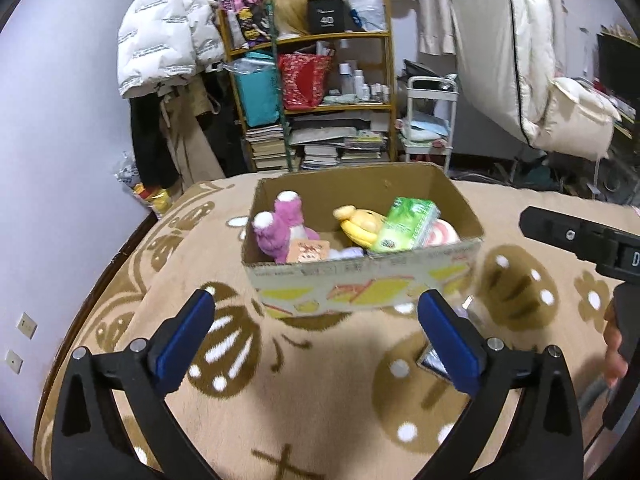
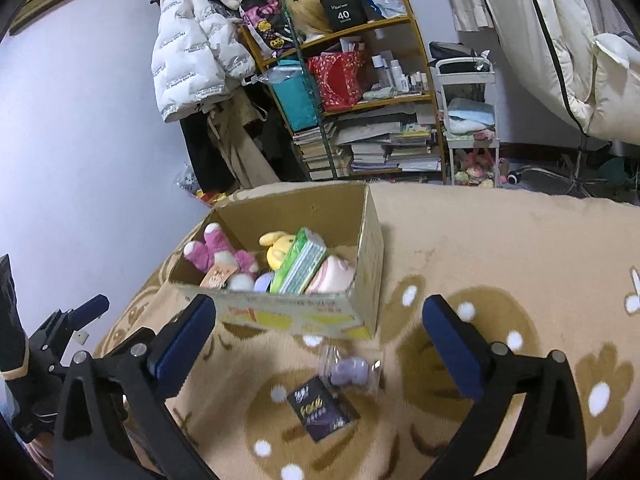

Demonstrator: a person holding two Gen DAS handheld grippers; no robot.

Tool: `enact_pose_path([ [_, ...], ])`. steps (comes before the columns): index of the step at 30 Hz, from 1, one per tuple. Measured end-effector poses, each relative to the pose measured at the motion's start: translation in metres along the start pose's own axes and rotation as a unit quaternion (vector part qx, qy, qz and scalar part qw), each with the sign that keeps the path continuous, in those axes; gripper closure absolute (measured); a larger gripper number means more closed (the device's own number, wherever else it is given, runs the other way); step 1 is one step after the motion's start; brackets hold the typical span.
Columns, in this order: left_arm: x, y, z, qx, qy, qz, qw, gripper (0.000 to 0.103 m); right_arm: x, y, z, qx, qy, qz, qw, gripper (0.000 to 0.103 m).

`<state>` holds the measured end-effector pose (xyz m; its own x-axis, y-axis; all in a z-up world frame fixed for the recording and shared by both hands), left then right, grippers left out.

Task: Organize soft objects
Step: 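Withdraw both tools from the box toward the black Face tissue pack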

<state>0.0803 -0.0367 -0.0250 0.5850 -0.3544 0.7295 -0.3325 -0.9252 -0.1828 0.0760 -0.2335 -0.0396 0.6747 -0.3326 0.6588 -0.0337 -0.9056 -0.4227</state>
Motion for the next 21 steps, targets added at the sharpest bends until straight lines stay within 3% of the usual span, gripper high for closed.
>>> enact_pose_path([
  [8,-0.008,0.009,-0.016,-0.02,-0.001,0.009,0.9997,0.002,-0.013,-0.008,-0.011,-0.003,-0.021,-0.015,1.0,0.0],
  [21,-0.013,0.034,0.016,-0.078,-0.023,-0.007,0.9967,0.002,-0.014,0.016,0.017,-0.023,-0.056,0.024,0.998,0.0],
])
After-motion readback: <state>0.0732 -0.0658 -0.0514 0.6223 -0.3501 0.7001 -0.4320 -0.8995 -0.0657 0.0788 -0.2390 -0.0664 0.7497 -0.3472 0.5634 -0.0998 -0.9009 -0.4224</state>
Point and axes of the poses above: each gripper's, at about its wrist camera, not at the fingertips, and z roughly the way its jaws point, y to its right, x to its top, the point moved 4 cm from there along z, roughly the way its jaws point, and after that the axes turned 6 degrees about z, right-handed, at the moved point
